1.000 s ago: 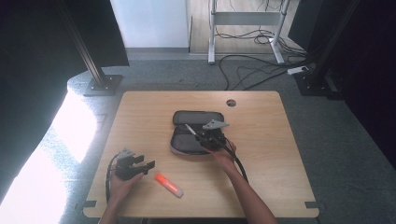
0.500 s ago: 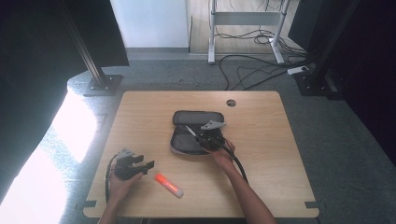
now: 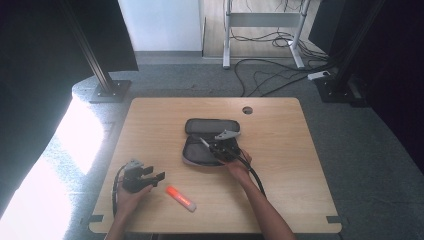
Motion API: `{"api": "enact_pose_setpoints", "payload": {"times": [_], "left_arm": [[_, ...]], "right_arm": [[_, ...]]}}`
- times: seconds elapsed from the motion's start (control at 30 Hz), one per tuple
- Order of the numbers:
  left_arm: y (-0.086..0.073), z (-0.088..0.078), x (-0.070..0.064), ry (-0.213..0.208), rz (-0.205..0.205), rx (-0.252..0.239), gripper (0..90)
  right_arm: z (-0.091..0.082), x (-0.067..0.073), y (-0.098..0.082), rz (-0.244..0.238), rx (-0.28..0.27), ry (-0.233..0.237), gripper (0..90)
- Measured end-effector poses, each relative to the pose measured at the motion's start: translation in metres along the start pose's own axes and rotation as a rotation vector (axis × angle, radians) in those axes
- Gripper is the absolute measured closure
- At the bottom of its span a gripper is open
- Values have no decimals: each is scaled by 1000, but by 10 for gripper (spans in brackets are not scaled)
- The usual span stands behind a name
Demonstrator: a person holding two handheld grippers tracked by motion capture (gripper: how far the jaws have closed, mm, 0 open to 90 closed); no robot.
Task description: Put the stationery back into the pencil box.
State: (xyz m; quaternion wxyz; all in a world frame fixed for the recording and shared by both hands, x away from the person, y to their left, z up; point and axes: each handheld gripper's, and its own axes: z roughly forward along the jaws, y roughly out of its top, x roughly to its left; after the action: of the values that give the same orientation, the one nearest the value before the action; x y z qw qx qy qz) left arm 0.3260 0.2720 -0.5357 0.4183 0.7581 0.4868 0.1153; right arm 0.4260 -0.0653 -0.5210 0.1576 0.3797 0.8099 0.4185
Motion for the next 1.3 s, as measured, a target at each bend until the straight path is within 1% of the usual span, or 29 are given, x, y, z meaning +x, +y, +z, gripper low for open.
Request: {"api": "enact_pose_setpoints", "payload": {"times": [0.23, 0.4, 0.53, 0.67, 0.87, 0.93, 1.1, 1.3], "left_arm": [[0, 1, 0, 0, 1, 5, 353], [0, 1, 0, 1, 0, 5, 353], [0, 1, 1, 1, -1, 5, 353], [0, 1, 0, 2, 0, 5, 353], [0, 1, 0, 2, 2, 7, 353], [0, 1, 0, 3, 2, 7, 353], [0, 0, 1, 4, -1, 5, 353], [0, 1, 0, 2, -1, 5, 353]], "right_arm": [[2, 1, -2, -15, 14, -17, 744], [1, 1, -2, -14, 12, -17, 733], [-1, 0, -2, -1, -2, -12, 724], [-8, 1, -2, 16, -26, -5, 705], [-17, 2, -5, 18, -55, 0, 666], [-20, 3, -6, 21, -57, -4, 662], [-30, 4, -7, 28, -85, 2, 644], [-40, 4, -9, 39, -105, 17, 631]]}}
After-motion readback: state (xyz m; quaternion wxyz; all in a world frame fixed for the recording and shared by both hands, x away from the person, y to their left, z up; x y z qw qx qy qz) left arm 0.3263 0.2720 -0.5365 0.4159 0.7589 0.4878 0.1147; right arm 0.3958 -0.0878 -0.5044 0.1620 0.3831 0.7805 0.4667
